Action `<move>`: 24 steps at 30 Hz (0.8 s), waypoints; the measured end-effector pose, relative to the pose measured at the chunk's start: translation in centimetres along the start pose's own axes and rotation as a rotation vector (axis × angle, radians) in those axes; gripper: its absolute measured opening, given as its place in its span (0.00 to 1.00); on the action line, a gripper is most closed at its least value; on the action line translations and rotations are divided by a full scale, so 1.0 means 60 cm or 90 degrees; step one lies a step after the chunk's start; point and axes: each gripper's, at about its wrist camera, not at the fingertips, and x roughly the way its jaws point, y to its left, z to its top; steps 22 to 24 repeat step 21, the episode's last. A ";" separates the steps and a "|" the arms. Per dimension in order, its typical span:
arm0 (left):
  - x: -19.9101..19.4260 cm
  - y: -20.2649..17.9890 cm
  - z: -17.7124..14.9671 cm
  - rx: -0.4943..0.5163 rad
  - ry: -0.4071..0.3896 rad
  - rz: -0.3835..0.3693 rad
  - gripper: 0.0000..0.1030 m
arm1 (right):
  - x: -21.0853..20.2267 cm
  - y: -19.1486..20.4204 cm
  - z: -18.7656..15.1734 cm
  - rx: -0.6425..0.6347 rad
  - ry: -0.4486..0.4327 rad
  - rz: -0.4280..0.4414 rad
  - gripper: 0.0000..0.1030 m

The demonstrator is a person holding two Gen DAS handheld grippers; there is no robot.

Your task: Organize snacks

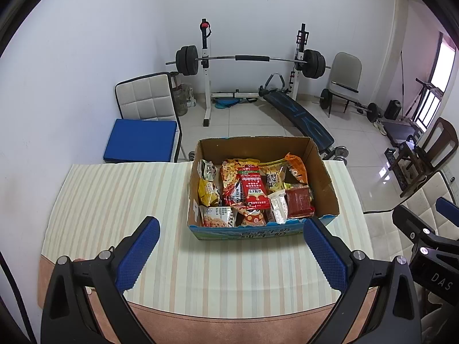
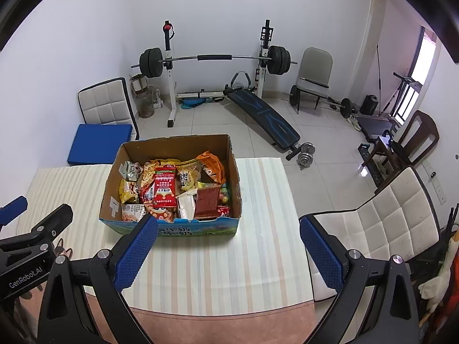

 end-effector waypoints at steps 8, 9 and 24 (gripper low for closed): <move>-0.003 0.000 0.003 0.001 -0.004 0.000 1.00 | -0.002 -0.001 0.005 -0.001 -0.002 0.000 0.98; -0.003 0.000 0.003 0.000 -0.003 0.000 1.00 | -0.002 -0.001 0.005 -0.002 -0.002 0.000 0.98; -0.008 0.003 0.008 0.003 -0.008 0.000 1.00 | -0.005 -0.001 0.006 -0.001 -0.002 0.000 0.98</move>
